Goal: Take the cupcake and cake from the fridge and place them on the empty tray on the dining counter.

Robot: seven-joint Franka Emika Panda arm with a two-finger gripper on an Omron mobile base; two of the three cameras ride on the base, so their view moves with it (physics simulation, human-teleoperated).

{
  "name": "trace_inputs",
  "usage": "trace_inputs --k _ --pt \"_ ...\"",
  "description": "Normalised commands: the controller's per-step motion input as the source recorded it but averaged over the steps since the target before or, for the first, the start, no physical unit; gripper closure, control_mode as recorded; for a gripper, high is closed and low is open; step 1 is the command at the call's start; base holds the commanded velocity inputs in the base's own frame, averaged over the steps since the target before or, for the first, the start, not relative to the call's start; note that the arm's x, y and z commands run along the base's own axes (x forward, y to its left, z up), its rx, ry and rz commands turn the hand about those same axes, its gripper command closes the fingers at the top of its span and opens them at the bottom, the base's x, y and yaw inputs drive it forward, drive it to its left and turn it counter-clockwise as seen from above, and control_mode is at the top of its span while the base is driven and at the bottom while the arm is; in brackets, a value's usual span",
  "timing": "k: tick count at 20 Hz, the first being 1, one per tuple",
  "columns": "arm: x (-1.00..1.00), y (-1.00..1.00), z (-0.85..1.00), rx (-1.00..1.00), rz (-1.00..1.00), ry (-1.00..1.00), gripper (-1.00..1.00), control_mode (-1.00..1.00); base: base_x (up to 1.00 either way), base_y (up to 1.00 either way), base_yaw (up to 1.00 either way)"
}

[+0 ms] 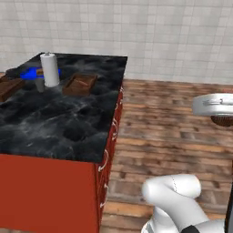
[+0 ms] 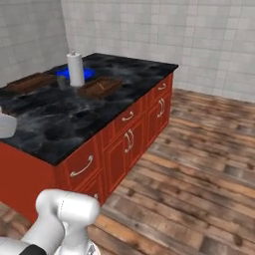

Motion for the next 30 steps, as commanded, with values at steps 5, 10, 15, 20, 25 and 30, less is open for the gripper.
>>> trace_inputs --k 5,10,15,20,25,30 --pt "0.00 0.00 0.00 0.00 0.00 0.00 1.00 1.00 0.53 1.00 -0.02" --pt "0.00 0.00 0.00 0.00 0.00 0.00 1.00 1.00 0.24 1.00 -0.09" --pt "0.00 0.00 0.00 0.00 0.00 0.00 1.00 1.00 0.03 1.00 -0.05" --pt "0.00 0.00 0.00 0.00 0.00 0.00 1.00 1.00 -0.07 1.00 0.00" --pt "0.00 0.00 0.00 0.00 0.00 0.00 1.00 1.00 -0.10 1.00 0.00" --pt "0.00 0.00 0.00 0.00 0.00 0.00 1.00 1.00 0.16 1.00 -0.05"
